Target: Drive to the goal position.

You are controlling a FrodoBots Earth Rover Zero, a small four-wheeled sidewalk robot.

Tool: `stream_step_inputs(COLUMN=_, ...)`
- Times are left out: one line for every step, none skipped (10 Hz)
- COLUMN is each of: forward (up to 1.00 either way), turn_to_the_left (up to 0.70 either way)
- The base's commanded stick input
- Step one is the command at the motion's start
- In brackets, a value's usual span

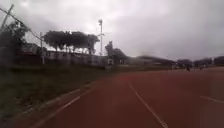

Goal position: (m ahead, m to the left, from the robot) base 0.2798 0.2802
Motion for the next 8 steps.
stream_step_inputs(forward=0.5, turn_to_the_left=0.0)
stream_step_inputs(forward=0.5, turn_to_the_left=0.0)
stream_step_inputs(forward=0.5, turn_to_the_left=0.0)
stream_step_inputs(forward=0.5, turn_to_the_left=0.0)
stream_step_inputs(forward=0.5, turn_to_the_left=0.0)
stream_step_inputs(forward=0.5, turn_to_the_left=0.0)
stream_step_inputs(forward=0.5, turn_to_the_left=0.0)
stream_step_inputs(forward=0.5, turn_to_the_left=0.0)
